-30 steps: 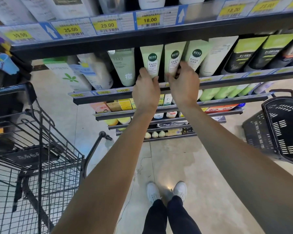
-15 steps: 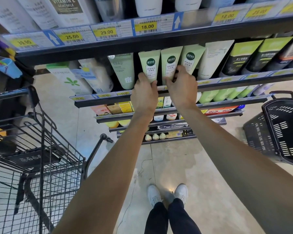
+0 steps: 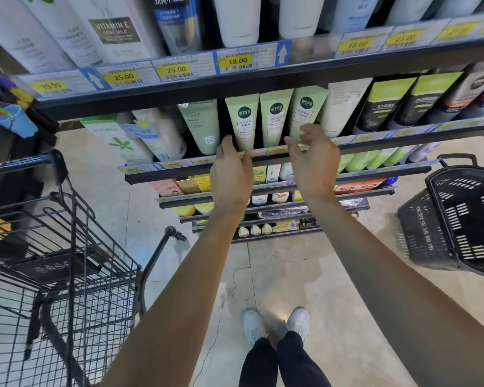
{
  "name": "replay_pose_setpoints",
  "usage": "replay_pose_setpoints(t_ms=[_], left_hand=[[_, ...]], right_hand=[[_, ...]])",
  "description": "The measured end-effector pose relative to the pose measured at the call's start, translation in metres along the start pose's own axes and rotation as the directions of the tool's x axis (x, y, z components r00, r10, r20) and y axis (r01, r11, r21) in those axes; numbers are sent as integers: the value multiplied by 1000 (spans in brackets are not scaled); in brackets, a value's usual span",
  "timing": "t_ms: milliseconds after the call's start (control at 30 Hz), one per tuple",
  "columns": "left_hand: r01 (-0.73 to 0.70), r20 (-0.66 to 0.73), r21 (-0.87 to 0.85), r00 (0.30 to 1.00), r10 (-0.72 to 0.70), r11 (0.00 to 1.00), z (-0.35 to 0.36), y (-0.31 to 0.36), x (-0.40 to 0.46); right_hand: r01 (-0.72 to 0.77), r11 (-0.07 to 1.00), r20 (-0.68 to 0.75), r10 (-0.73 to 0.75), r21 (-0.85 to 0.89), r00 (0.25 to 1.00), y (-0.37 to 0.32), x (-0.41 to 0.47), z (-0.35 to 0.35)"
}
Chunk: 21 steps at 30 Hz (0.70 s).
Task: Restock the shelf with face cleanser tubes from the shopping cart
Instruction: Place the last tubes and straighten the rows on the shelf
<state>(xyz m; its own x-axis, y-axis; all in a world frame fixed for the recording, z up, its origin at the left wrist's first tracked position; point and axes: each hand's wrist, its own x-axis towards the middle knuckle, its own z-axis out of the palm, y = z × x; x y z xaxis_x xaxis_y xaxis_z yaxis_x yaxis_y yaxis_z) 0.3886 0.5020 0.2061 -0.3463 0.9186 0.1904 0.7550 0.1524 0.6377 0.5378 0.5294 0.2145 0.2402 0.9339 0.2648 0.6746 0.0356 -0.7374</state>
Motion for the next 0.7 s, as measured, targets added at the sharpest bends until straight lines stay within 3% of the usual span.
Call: replay_pose_setpoints(t_ms=[133,267,467,700], left_hand=[[-4,-161,-30,987,-1,1000,-15,-14,-11],[120,-246,-116,958,-146,986,-26,-27,-2],[256,-177,-230,938,-299,939,-26,-29,16],[279,-117,-277,940,-321,920,-15,-37,32]], right_hand=[[-89,996,-34,90,26,995,4,4,-10],[-133,990,-11,134,37,991,4,12,-7],[-164,985,12,164,45,986,2,18,-1],[-183,981,6,183,66,983,3,29,6]])
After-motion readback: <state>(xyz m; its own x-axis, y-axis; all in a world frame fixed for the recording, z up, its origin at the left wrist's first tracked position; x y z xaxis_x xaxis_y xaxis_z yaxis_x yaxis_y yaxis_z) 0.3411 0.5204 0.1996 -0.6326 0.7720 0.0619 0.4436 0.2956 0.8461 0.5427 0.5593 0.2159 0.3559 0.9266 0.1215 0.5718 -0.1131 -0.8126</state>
